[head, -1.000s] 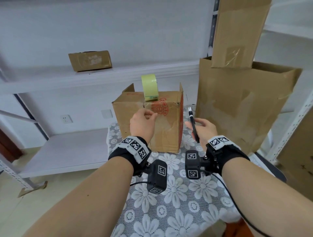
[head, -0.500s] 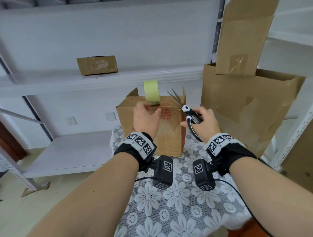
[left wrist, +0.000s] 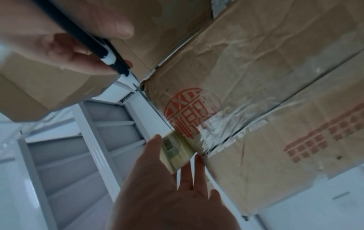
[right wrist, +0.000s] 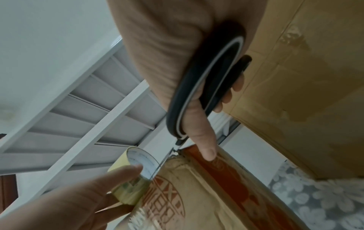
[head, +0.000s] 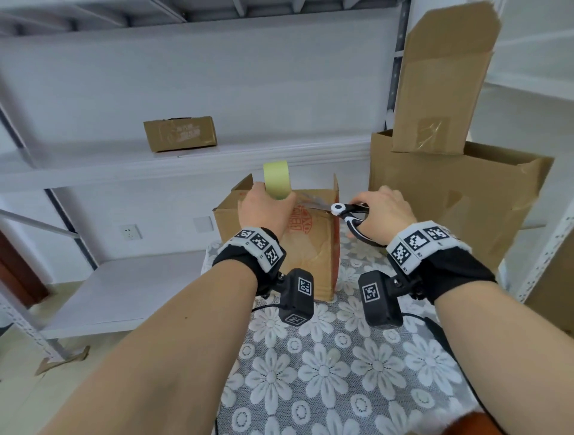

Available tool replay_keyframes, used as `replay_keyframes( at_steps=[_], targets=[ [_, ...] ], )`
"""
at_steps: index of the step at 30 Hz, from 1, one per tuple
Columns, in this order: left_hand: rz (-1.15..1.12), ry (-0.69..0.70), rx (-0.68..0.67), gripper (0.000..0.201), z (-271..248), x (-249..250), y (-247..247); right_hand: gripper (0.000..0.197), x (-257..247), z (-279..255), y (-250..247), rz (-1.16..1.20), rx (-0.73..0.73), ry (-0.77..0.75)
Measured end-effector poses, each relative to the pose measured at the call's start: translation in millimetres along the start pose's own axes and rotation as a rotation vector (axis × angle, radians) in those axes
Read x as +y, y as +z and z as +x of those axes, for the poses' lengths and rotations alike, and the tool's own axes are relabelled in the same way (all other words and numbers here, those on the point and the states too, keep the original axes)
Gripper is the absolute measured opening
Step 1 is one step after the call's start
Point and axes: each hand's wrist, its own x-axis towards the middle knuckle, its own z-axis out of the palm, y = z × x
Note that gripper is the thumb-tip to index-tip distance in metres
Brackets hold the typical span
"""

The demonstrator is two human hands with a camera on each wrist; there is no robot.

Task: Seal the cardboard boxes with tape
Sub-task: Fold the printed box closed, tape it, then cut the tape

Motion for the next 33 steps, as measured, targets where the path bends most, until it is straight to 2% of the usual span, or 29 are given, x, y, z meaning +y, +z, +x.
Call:
replay_keyframes(
  at_steps=[6, 10, 20, 27, 33],
  targets=[
    [-0.034, 0.015, -0.024, 0.026, 4.7, 1.1, -2.3, 0.039, -6.8, 3.4, -12.0, -0.076, -0.053, -0.022],
    [-0.060, 0.037, 0.025, 0.025, 3.3, -4.9, -5.4, 0.043, -18.1, 11.6, -23.5, -0.105, -0.118, -0.036],
    [-0.082, 0.047, 0.029, 0.035, -1.2, -10.0, -0.1, 0.046, -47.2, 28.7, -32.9, -0.220, -0.214, -0.075],
    [-0.137, 0.016, 0.029, 0.039, -4.0, -9.2, 2.3, 0.036, -45.0, 26.0, -40.8, -0.230, -0.152, -0.050],
    [-0.129, 0.007, 0.044, 0.033, -7.6, -8.8, 1.0, 0.027, -39.7, 23.7, -39.2, -0.215, -0.194, -0.028]
  ],
)
